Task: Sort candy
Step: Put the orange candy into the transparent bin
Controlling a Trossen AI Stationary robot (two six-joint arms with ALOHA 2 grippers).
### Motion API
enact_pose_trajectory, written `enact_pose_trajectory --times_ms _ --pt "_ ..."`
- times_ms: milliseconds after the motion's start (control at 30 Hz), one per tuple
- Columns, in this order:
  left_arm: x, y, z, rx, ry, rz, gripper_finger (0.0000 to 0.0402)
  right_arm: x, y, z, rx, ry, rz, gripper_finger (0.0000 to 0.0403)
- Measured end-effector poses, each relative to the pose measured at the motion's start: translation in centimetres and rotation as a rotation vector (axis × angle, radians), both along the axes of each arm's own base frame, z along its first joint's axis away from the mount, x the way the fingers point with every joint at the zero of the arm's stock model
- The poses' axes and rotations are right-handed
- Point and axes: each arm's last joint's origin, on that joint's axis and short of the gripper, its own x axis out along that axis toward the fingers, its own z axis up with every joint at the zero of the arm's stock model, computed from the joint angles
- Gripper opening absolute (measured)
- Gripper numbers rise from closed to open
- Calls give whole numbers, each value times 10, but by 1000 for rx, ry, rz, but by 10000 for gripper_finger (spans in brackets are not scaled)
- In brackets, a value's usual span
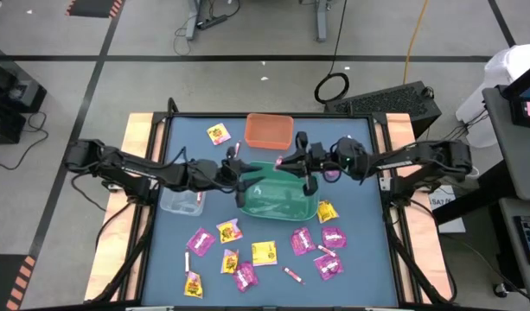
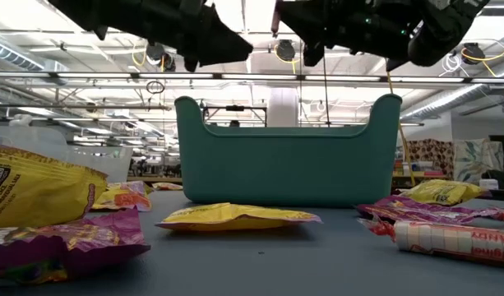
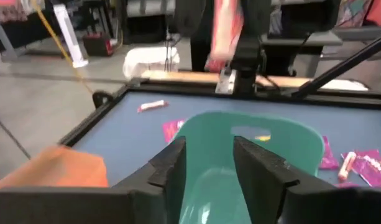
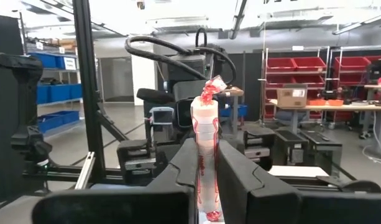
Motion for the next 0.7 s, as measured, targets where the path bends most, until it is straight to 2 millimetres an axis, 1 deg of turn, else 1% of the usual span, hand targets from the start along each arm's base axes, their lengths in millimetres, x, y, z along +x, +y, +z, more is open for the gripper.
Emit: enact_pose_trajectory --times_ms 167,300,500,700 --pt "5 0 0 -1 -51 -3 183 8 2 -11 6 6 -11 26" --pt "9 -1 -1 -3 -84 -3 203 12 0 -20 4 31 -32 26" --pt "16 5 -8 -4 -95 16 208 13 0 -22 -28 29 -42 26" --pt "21 8 -7 -4 -102 26 207 13 0 -22 -45 29 -47 26"
